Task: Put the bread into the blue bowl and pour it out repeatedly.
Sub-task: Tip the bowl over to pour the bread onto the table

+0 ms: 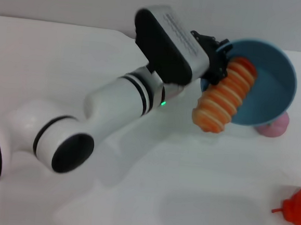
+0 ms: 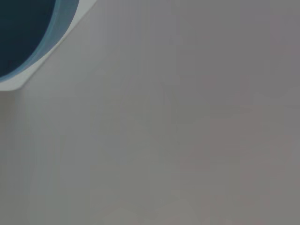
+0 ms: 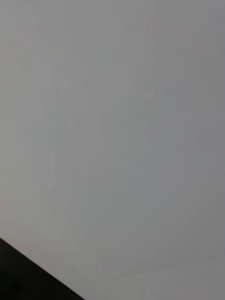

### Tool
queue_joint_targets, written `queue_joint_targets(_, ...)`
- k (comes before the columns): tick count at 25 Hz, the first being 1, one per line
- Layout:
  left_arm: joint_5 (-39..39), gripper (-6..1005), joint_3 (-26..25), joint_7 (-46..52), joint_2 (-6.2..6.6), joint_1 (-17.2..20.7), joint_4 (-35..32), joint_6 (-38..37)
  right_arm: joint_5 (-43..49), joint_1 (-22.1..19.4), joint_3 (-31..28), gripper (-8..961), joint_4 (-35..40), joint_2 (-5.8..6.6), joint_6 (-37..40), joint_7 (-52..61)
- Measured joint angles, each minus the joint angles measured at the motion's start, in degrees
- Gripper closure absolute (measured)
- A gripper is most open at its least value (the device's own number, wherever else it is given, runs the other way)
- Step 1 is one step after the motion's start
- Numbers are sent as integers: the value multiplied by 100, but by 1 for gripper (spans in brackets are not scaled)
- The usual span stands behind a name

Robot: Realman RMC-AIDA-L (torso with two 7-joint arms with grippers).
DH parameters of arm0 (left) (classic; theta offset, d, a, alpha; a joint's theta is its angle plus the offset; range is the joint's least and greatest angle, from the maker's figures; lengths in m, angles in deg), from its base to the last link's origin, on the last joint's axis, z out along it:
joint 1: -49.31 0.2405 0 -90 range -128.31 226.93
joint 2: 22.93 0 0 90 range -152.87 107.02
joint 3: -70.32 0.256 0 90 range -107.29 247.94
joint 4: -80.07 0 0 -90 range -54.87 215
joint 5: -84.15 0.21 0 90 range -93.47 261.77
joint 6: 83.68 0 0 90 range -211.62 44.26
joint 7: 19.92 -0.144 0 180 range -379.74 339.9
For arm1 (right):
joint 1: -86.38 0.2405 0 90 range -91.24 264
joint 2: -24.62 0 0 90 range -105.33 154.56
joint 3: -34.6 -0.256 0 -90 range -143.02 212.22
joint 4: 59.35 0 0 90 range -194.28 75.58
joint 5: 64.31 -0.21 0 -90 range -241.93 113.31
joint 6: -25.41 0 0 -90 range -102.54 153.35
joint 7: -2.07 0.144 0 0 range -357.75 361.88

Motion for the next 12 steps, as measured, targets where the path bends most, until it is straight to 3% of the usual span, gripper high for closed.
queue_joint_targets(4, 0, 1000, 406, -602, -23, -2, 129, -619, 5, -6, 12, 555, -107, -3, 60, -2)
queue_joint_targets(12, 0, 1000, 468, -1640, -42, 82, 182, -880, 61, 16, 11, 555, -159, -16, 156, -6)
